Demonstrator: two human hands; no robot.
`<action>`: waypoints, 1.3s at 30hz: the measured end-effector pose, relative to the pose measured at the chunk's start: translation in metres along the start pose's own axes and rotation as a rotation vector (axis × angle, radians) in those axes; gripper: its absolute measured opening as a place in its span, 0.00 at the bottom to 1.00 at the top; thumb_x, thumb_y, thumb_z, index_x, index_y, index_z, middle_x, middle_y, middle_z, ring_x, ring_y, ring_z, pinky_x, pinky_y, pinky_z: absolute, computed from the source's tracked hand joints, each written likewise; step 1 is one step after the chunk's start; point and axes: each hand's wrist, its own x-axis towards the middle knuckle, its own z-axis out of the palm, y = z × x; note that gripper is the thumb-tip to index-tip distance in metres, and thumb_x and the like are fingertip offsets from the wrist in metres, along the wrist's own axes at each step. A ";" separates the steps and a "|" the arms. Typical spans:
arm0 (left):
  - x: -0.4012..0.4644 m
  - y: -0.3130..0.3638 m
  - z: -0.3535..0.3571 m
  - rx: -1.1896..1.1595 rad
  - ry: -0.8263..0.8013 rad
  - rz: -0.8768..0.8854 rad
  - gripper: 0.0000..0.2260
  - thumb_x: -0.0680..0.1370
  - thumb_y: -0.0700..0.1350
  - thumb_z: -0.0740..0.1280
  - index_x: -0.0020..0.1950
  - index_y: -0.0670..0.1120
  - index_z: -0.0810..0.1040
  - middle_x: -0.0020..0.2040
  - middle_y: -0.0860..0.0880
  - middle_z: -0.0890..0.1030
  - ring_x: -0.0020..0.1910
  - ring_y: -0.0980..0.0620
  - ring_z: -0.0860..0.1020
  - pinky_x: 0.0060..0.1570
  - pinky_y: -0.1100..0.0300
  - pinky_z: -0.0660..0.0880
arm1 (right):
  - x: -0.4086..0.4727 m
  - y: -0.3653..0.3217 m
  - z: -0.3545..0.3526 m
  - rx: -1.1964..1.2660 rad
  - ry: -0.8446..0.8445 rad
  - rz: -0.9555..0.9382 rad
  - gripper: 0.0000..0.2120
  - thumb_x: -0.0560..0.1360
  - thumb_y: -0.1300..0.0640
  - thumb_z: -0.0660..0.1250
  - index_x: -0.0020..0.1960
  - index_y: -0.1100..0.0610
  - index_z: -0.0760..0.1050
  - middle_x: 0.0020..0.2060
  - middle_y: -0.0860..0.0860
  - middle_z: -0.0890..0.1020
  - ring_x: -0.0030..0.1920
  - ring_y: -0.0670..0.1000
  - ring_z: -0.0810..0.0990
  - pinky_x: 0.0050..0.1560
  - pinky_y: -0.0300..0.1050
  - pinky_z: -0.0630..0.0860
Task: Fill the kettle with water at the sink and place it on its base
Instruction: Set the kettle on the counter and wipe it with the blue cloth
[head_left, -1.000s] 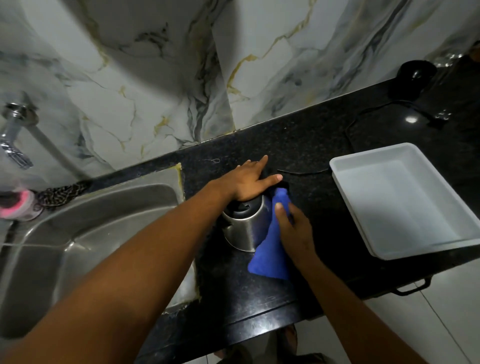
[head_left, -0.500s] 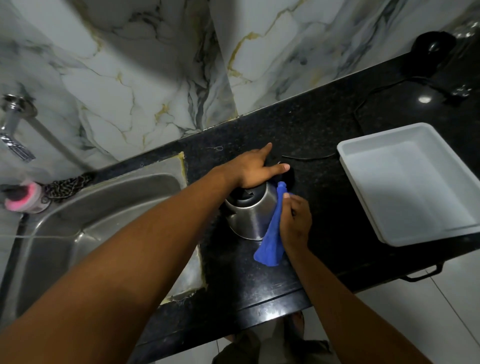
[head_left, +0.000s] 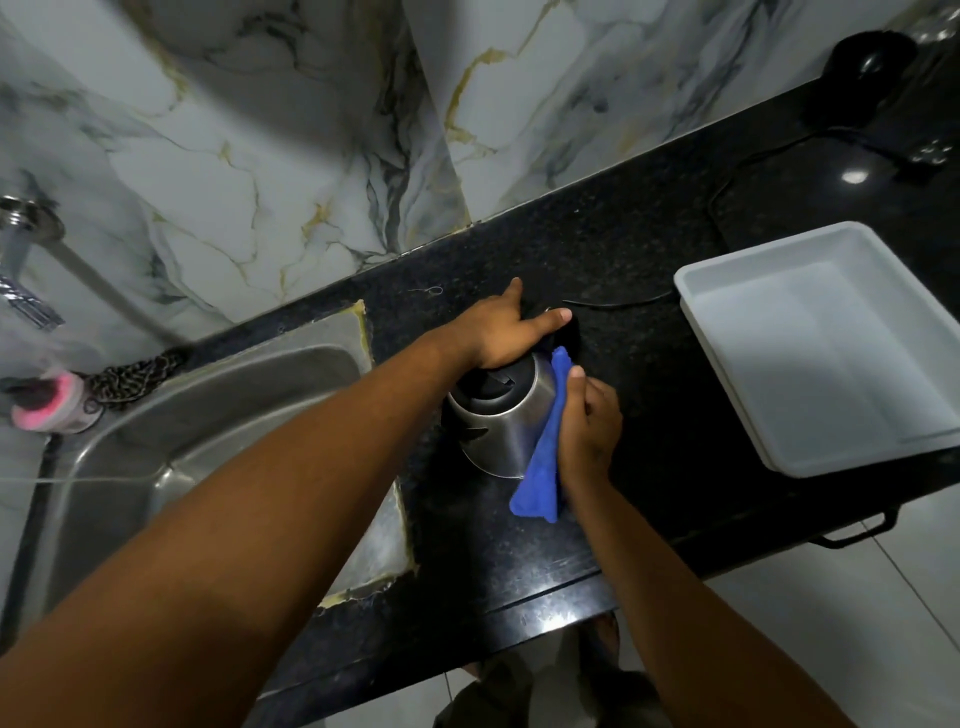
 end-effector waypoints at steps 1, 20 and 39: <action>0.000 -0.001 0.001 -0.027 0.013 -0.020 0.46 0.77 0.73 0.59 0.84 0.45 0.52 0.81 0.42 0.66 0.78 0.42 0.67 0.73 0.54 0.64 | -0.004 -0.006 0.003 0.021 0.029 -0.040 0.15 0.85 0.57 0.64 0.57 0.69 0.83 0.55 0.58 0.81 0.55 0.50 0.81 0.50 0.21 0.65; -0.005 0.012 0.020 -0.360 0.215 -0.460 0.52 0.74 0.75 0.57 0.83 0.37 0.51 0.82 0.36 0.61 0.79 0.34 0.62 0.77 0.42 0.62 | -0.017 -0.015 0.006 0.225 -0.022 -0.193 0.23 0.83 0.48 0.57 0.69 0.58 0.79 0.68 0.53 0.82 0.71 0.51 0.78 0.72 0.47 0.71; -0.016 0.029 0.018 -0.551 0.326 -0.749 0.51 0.78 0.71 0.59 0.82 0.39 0.35 0.83 0.36 0.38 0.81 0.33 0.38 0.78 0.33 0.40 | 0.010 0.017 -0.019 0.195 -0.023 0.023 0.17 0.86 0.55 0.60 0.68 0.62 0.80 0.65 0.58 0.83 0.67 0.56 0.81 0.67 0.46 0.75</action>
